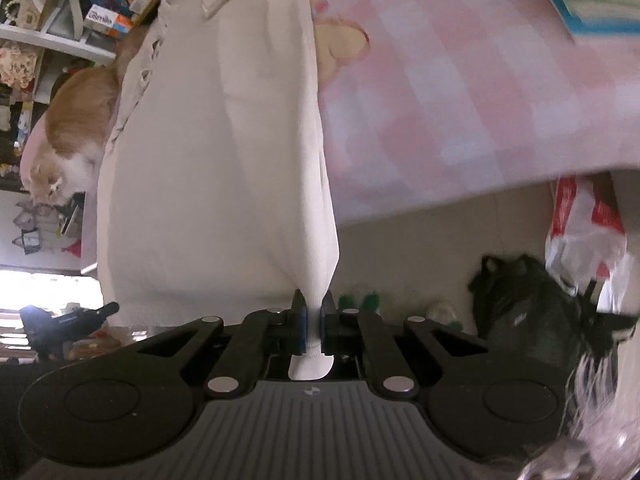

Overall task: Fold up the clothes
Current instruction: 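Lift the hem with both grippers and carry it toward the collar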

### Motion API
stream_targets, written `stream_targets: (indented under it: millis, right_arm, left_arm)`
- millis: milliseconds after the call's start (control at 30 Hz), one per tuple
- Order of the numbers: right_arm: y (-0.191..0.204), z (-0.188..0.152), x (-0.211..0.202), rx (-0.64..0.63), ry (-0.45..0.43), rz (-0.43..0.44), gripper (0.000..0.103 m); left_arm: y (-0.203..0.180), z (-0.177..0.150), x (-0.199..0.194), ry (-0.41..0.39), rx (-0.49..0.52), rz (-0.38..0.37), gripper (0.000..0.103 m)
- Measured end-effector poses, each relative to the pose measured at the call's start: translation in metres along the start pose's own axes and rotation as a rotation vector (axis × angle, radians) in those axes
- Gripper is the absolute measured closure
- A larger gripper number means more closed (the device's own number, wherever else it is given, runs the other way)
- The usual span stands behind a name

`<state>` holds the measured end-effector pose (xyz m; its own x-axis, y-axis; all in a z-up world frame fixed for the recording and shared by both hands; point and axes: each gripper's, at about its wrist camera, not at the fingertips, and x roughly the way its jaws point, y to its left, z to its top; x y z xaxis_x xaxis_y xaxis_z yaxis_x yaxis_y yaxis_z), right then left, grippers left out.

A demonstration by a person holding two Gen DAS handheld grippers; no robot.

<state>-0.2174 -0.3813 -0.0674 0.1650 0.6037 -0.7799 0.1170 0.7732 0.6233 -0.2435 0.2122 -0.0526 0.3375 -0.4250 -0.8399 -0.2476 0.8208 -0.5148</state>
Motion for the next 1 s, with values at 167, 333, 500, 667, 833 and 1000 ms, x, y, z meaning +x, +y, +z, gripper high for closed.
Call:
stream_targets:
  millis: [167,333,500,667,833,1000]
  right_arm:
    - [-0.008,-0.014,-0.007,0.022,0.061,-0.011,0.097]
    - [-0.001,-0.015,-0.024,0.05,0.082,0.07,0.097]
    - [0.022,0.016,-0.074,0.05,-0.152,0.36,0.097]
    - [0.017,0.055,-0.09,0.144,-0.389,0.527,0.097]
    - [0.014,0.103,-0.087,0.241,-0.552,0.607,0.097]
    - [0.022,0.156,-0.083,0.336,-0.657,0.623,0.097]
  left_arm:
    - [-0.001,-0.02,0.002,0.078,0.018,-0.036,0.098]
    - [-0.024,-0.012,-0.02,-0.013,0.01,-0.157,0.098]
    - [-0.051,0.023,-0.063,-0.313,-0.057,-0.387,0.098]
    - [-0.058,0.059,-0.056,-0.531,-0.223,-0.581,0.098]
    - [-0.079,0.109,-0.04,-0.637,-0.265,-0.622,0.098]
    - [-0.085,0.168,-0.024,-0.664,-0.312,-0.618,0.098]
